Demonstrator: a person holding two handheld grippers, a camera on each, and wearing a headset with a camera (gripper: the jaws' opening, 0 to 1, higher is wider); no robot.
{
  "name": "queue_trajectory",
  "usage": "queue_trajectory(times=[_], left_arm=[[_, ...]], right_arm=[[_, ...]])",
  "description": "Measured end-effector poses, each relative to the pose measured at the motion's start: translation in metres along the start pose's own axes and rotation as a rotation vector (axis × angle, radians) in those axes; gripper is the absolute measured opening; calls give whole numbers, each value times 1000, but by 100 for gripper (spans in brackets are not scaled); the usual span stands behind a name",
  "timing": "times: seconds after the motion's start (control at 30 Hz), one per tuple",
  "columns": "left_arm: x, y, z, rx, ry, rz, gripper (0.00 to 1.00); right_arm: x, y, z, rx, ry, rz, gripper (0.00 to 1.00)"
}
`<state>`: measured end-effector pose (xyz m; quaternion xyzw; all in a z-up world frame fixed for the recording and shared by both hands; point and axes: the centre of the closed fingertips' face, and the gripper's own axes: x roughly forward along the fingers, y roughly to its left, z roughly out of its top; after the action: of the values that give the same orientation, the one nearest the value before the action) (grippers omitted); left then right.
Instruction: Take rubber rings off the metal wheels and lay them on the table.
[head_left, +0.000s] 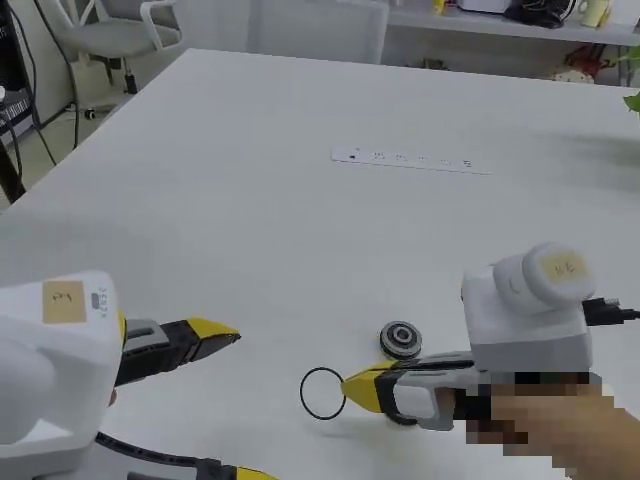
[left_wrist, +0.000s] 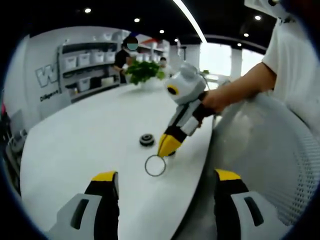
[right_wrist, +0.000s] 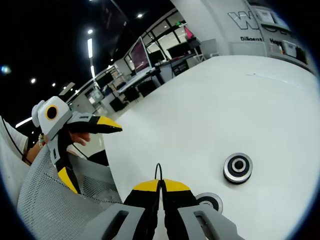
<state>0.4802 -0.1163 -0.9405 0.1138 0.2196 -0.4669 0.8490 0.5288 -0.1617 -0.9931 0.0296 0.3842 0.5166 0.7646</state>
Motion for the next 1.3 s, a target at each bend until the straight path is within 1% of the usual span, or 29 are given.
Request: queue_trajectory(times=[0.13, 0.23, 0.5, 0.6, 0.83, 0.97, 1.17, 1.3], left_arm=[[0, -1, 0, -2, -1, -4, 79], [0, -1, -1, 1, 7, -3, 79], [0, 0, -3, 4, 16, -4, 79], [0, 1, -4, 3, 19, -4, 79], [0, 2, -5, 1, 18, -3, 78], [0, 1, -6, 3, 24, -5, 78], [0, 2, -6, 4, 26, -4, 78], [0, 2, -6, 5, 25, -4, 78]], right_arm=[[0, -4, -4, -2, 12, -17, 0], [0, -8, -6, -8, 20, -34, 0], [1, -12, -10, -25, 30, -49, 0], [1, -14, -10, -33, 33, -56, 3], [-3, -19, -7, -37, 22, -73, 7], [-9, -23, 1, -15, -6, -79, 9], [-21, -29, 18, 5, -75, -95, 9], [-31, -29, 31, 12, -122, -91, 10]])
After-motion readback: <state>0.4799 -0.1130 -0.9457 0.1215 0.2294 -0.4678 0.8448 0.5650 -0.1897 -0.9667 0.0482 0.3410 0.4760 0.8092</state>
